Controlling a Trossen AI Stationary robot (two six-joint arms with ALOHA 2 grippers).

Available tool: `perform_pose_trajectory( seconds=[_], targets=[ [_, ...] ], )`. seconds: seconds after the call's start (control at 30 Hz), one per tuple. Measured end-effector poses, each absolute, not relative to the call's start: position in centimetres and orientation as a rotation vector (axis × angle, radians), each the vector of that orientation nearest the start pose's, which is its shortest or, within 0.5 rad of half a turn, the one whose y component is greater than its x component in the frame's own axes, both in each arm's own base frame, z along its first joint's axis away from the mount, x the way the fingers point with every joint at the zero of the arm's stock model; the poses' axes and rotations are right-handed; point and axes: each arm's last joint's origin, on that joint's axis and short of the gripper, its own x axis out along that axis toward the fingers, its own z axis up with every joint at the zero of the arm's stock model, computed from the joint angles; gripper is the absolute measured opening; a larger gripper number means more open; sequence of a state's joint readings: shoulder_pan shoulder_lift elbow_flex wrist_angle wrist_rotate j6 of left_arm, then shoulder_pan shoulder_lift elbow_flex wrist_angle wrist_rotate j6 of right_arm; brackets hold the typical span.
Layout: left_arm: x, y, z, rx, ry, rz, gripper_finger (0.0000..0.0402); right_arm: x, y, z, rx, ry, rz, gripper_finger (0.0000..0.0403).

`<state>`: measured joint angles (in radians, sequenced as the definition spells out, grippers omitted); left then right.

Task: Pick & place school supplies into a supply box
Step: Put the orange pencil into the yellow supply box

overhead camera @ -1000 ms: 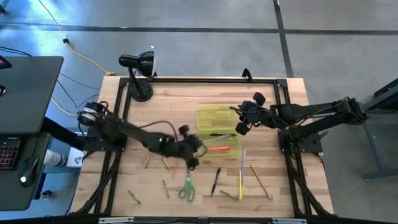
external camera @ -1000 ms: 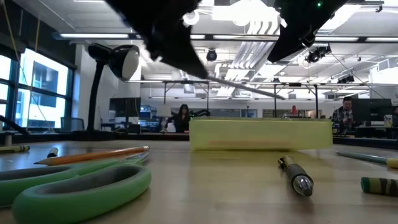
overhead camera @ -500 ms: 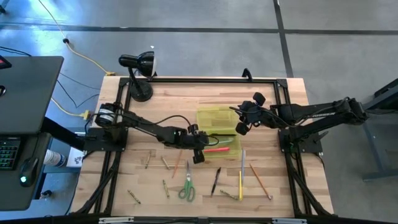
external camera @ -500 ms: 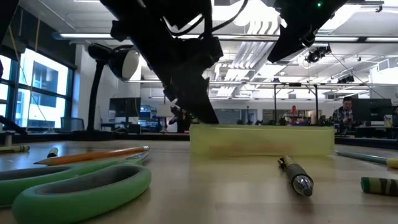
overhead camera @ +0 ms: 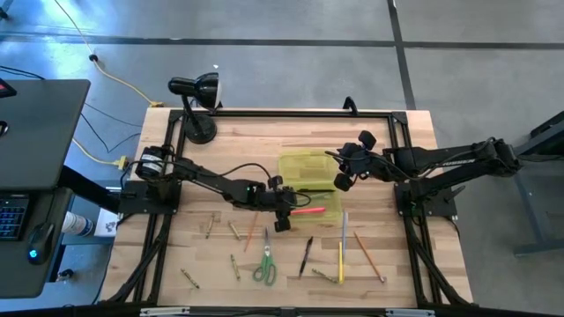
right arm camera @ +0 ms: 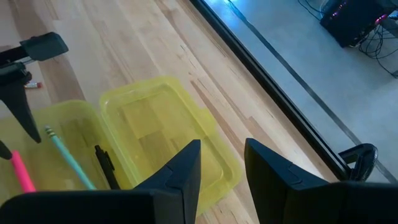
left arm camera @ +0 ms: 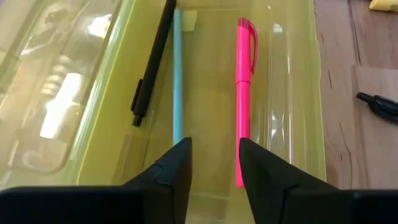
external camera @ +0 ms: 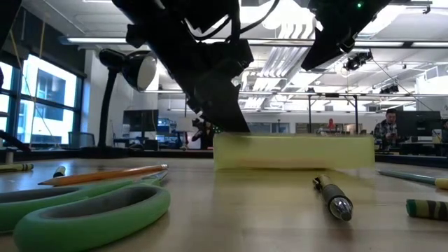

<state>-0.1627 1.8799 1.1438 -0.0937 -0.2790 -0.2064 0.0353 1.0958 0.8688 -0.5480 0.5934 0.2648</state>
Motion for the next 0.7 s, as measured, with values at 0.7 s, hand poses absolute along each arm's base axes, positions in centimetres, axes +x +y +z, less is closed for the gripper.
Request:
perform_pose_trajectory(
  seconds=[0.7],
  targets=[
    [39.5, -4.5, 23.2, 0.486, 0.881, 0.511, 0.0145, 20.4, 2.0, 24.3, 0.428, 1.102, -0.406, 0.0103]
  ],
)
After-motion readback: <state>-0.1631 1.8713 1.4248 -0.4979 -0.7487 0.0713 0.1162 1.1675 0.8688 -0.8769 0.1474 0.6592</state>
